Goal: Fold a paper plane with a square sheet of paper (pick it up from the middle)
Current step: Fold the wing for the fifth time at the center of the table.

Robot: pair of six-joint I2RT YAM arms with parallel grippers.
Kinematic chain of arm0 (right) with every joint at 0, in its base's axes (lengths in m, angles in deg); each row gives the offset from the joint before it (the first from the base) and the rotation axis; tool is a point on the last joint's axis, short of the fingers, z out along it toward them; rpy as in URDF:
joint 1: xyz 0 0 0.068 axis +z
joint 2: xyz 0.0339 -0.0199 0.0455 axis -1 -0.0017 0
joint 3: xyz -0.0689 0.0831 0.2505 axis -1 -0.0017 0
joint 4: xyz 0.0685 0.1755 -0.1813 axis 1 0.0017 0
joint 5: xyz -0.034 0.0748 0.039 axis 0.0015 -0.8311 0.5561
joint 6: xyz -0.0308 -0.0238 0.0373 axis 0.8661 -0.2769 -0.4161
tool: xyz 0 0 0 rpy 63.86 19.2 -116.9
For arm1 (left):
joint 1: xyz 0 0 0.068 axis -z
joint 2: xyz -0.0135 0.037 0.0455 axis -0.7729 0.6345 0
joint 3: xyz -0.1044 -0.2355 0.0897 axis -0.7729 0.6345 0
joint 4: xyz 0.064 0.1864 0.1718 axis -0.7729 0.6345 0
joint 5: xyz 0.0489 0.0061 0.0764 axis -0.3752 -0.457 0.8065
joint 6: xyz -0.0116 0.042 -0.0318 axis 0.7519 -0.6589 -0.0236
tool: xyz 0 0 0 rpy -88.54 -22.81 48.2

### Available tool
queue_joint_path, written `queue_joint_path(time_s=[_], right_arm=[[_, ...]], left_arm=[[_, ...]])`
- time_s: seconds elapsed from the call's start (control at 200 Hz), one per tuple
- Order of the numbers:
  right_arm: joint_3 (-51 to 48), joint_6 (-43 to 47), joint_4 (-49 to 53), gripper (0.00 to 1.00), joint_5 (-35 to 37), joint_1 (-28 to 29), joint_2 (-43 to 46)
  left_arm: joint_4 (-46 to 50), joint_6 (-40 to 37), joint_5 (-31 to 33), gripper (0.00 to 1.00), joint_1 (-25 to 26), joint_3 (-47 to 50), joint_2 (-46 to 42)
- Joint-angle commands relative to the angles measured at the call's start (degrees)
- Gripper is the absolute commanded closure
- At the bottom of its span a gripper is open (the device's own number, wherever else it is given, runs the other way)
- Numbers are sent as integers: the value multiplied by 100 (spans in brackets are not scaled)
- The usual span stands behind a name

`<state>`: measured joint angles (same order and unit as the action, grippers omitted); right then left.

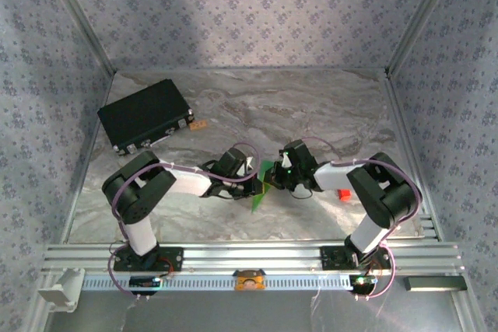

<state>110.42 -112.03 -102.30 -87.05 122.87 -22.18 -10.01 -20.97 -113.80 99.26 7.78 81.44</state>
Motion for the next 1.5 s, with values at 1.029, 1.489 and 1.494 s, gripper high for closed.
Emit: queue_joint_path(time_s=[1.029, 1.489, 1.494], right_arm=[[283, 1192, 571, 90, -125, -583, -216], [385, 1234, 399, 90, -286, -1500, -393], [392, 1234, 402, 90, -287, -1511, -393]], left_arm=[[867, -436, -281, 100, -47, 173, 81], [877, -437, -326, 100, -30, 192, 99], [876, -437, -326, 100, -35, 190, 99]])
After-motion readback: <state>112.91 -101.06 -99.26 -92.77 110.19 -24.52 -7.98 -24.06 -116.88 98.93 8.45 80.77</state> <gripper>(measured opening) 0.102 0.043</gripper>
